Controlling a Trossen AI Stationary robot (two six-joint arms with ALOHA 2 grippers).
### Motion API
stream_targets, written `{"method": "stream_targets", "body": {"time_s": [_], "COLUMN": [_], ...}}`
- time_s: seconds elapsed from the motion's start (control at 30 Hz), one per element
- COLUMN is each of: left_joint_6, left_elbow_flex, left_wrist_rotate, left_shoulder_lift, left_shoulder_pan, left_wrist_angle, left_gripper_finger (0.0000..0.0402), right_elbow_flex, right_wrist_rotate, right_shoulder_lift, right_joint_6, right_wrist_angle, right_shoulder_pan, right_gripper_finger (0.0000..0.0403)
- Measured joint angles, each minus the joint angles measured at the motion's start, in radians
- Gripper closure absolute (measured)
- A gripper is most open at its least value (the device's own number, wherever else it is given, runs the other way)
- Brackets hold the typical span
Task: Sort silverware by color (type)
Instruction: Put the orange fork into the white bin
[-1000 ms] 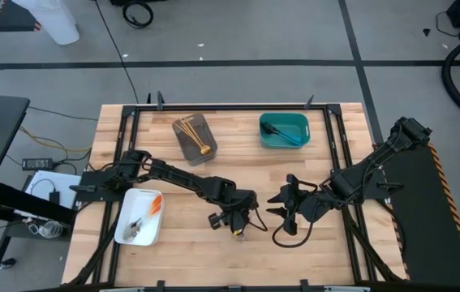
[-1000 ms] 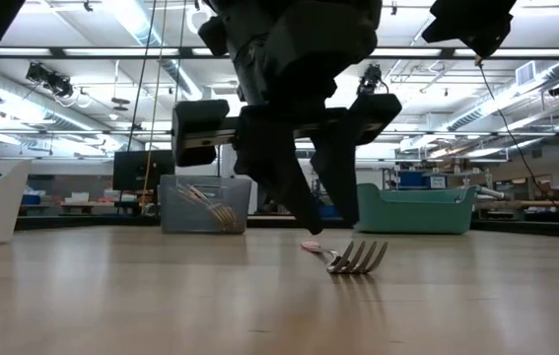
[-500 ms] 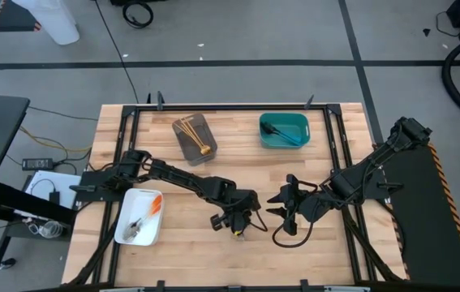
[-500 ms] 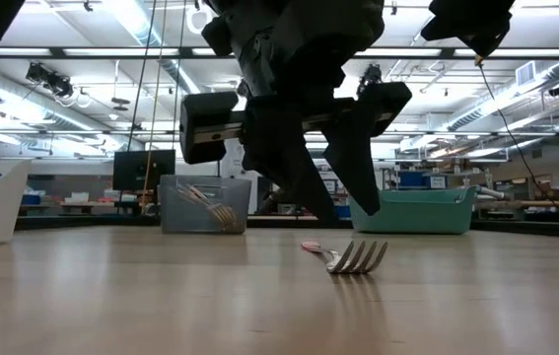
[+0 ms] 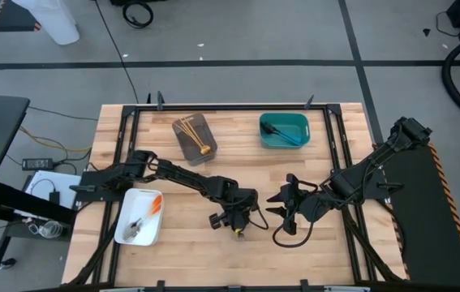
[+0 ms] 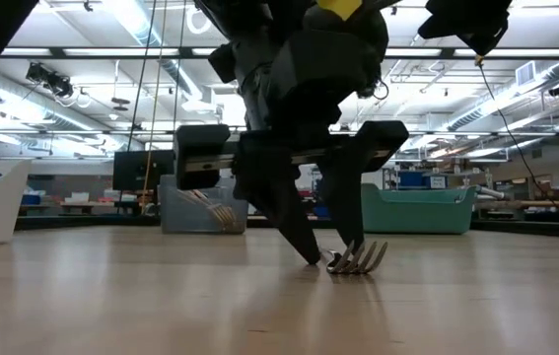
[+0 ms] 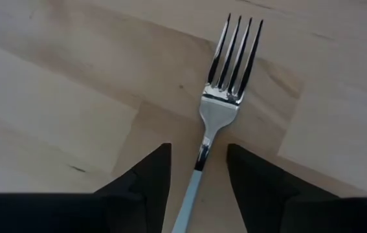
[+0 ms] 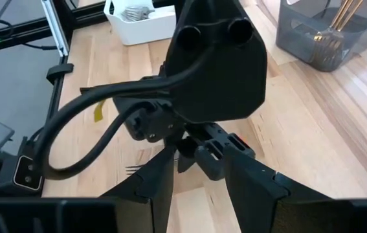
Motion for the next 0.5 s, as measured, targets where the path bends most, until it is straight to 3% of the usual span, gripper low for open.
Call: {"method": "stream_targets", "body": {"time_s": [0.13, 0.5], "left_joint_6": [-0.018, -0.016], "left_elbow_flex": [0.000, 0.001], "left_wrist_rotate": [-0.001, -0.021], "left_shoulder_lift": [0.000, 0.000], "left_shoulder_pan": [0.001, -0.003], "left_wrist_angle": [-0.021, -0.067], "left_gripper_finger": [0.0264, 0.0381], "right_elbow_flex": [0.000, 0.000], "right_wrist_rotate": [0.000, 0.001], "right_shoulder_lift": [0.000, 0.000], "right_joint_6": [-0.001, -0.015], "right_wrist_angle": [0.000, 0.007], "right_shoulder_pan": [0.000, 0.000], "right_gripper_finger": [0.0259, 0.0259]}}
